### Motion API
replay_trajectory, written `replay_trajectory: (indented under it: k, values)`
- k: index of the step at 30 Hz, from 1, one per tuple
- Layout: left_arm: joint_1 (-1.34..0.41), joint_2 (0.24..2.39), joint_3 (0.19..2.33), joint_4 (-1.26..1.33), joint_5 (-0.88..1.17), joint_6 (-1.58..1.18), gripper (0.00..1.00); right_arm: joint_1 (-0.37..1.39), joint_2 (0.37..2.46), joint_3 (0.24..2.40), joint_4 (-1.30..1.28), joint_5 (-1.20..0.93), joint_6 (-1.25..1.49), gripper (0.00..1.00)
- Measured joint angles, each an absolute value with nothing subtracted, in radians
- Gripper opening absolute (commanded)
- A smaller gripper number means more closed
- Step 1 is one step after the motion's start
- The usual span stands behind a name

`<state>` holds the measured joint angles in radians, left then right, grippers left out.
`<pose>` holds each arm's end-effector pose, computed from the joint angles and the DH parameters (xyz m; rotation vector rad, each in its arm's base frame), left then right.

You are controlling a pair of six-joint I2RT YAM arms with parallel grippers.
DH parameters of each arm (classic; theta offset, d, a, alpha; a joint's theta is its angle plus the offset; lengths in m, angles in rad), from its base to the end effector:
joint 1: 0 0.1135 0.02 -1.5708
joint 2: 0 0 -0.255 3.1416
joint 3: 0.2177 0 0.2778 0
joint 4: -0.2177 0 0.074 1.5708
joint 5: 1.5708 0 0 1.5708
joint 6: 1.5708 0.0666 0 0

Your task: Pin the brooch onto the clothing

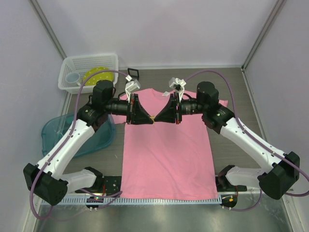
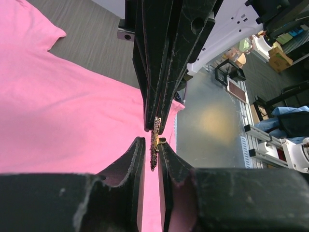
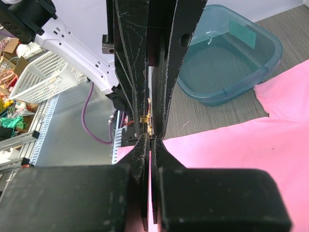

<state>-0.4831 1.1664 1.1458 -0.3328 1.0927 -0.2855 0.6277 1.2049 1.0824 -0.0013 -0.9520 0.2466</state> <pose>0.2296 -0.1872 0.3661 0.9717 1.7799 -1.5405 0.2248 0.2301 0.3641 -1.0789 1.5181 1.4255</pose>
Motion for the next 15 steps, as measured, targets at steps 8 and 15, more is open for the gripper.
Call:
replay_trajectory:
  k: [8, 15]
  values:
    - [-0.456, 1.164, 1.124, -0.297, 1.09, -0.312, 0.32, 0.627, 1.203, 1.062, 0.029, -0.939, 0.254, 0.01]
    - [-0.442, 1.094, 1.032, -0.153, 1.074, -0.392, 0.34, 0.628, 1.193, 1.029, 0.102, -0.916, 0.324, 0.01]
